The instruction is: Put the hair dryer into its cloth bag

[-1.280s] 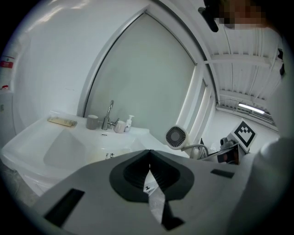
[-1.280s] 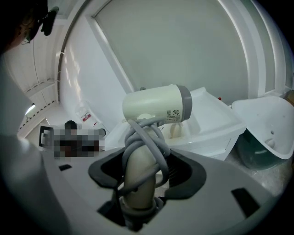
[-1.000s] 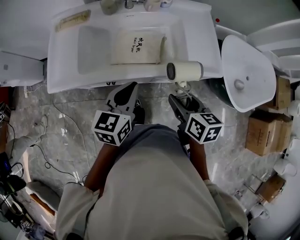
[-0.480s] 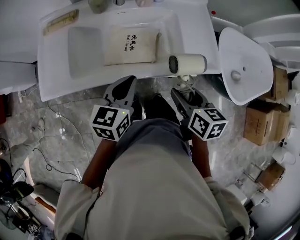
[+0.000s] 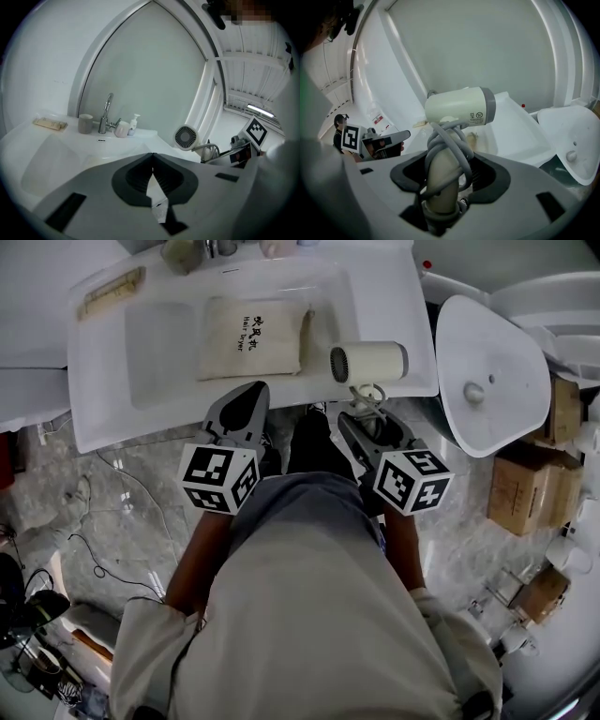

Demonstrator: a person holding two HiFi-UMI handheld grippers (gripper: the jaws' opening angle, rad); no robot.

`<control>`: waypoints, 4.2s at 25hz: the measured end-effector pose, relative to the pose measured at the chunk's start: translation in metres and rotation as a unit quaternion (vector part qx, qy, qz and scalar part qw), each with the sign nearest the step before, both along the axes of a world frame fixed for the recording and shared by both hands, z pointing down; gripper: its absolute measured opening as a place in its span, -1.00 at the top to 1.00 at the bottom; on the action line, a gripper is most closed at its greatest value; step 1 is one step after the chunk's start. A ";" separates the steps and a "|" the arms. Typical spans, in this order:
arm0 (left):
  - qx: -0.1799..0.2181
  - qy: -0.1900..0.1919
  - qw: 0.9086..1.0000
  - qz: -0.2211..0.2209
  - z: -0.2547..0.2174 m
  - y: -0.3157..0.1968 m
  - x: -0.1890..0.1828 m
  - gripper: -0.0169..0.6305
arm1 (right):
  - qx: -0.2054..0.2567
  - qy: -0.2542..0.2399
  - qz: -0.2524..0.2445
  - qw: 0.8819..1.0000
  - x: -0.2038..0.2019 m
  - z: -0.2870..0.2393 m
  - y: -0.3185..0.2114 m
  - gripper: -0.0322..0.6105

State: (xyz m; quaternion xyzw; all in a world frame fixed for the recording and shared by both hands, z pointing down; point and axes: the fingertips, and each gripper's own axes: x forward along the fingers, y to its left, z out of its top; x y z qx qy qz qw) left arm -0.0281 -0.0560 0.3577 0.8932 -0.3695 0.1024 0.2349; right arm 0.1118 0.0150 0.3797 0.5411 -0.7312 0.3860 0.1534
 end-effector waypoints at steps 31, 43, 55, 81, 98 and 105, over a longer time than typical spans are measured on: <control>-0.124 -0.145 0.982 -0.002 0.133 -0.056 0.088 0.94 | -0.070 -0.008 -0.112 0.991 0.063 0.042 -0.067 0.12; -0.149 -0.203 0.968 -0.003 0.166 -0.069 0.099 0.67 | -0.085 -0.008 -0.155 0.984 0.069 0.059 -0.072 0.12; -0.188 -0.299 0.935 -0.022 0.206 -0.082 0.111 0.45 | -0.105 -0.016 -0.197 0.975 0.099 0.076 -0.080 0.12; -0.238 -0.209 0.948 -0.019 0.190 -0.080 0.077 0.82 | -0.135 -0.016 -0.192 0.972 0.074 0.085 -0.080 0.12; -0.243 -0.149 0.958 0.018 0.180 -0.080 0.057 0.82 | -0.210 -0.017 -0.216 0.953 0.039 0.111 -0.066 0.12; -0.243 -0.129 0.961 0.024 0.174 -0.080 0.050 0.82 | -0.232 -0.011 -0.224 0.946 0.027 0.121 -0.060 0.12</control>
